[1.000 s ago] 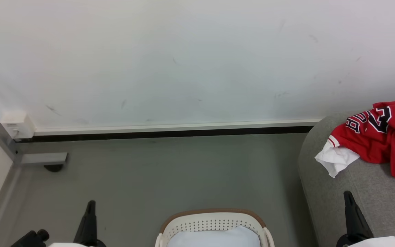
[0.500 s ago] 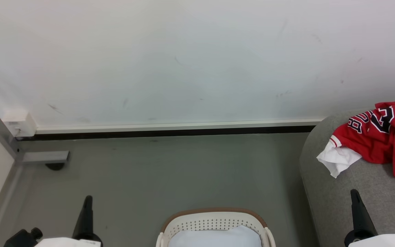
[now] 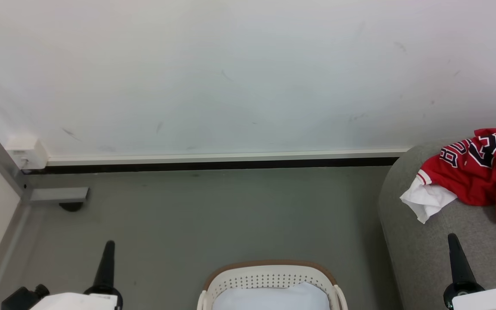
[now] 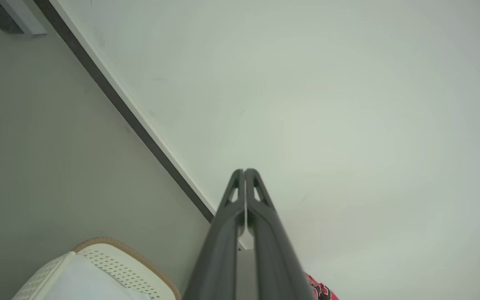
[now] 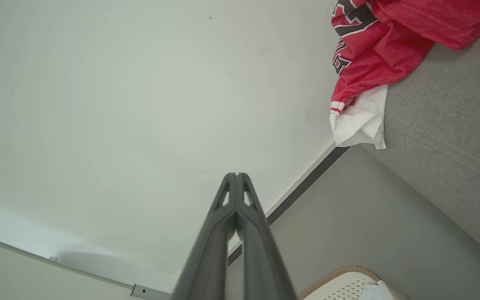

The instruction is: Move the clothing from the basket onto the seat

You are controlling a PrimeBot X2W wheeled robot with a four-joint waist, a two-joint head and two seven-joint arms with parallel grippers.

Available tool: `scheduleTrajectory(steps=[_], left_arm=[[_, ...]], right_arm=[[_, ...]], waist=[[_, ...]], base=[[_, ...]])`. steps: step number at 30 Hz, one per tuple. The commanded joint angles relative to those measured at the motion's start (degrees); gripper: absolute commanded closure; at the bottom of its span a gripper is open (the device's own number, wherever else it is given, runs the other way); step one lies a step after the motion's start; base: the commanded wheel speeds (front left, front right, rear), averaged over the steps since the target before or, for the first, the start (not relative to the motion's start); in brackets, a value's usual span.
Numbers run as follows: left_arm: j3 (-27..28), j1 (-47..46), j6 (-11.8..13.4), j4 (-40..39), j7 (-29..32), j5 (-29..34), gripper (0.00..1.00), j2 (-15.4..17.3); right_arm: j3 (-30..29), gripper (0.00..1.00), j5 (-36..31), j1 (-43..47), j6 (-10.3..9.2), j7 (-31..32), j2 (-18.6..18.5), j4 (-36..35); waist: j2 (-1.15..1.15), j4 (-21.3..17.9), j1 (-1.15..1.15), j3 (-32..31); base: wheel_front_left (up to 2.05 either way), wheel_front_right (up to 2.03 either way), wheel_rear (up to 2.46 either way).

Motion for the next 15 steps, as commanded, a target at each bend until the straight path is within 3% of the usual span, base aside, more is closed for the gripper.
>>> scheduleTrajectory(steps=[1,15], left_arm=[[0.44,-1.13,0.05,-0.71,0.47,-1.50,1.00,0.17],[1.19,-1.83,0.53,-1.16,2.50,-9.02,1.00,0.06]], right_arm=[[-0.13,1.00,1.90,-1.26,-0.06,0.27,-0.59,-0.69],[0.33,1.00,10.94,-1.68,-0.07,0.93,-1.89,-0.90]], waist=[[0.00,0.03,0.00,0.02],[0.00,0.40,0.00,0.22]], base=[[0.00,0.00,0.00],[0.00,0.00,0.00]])
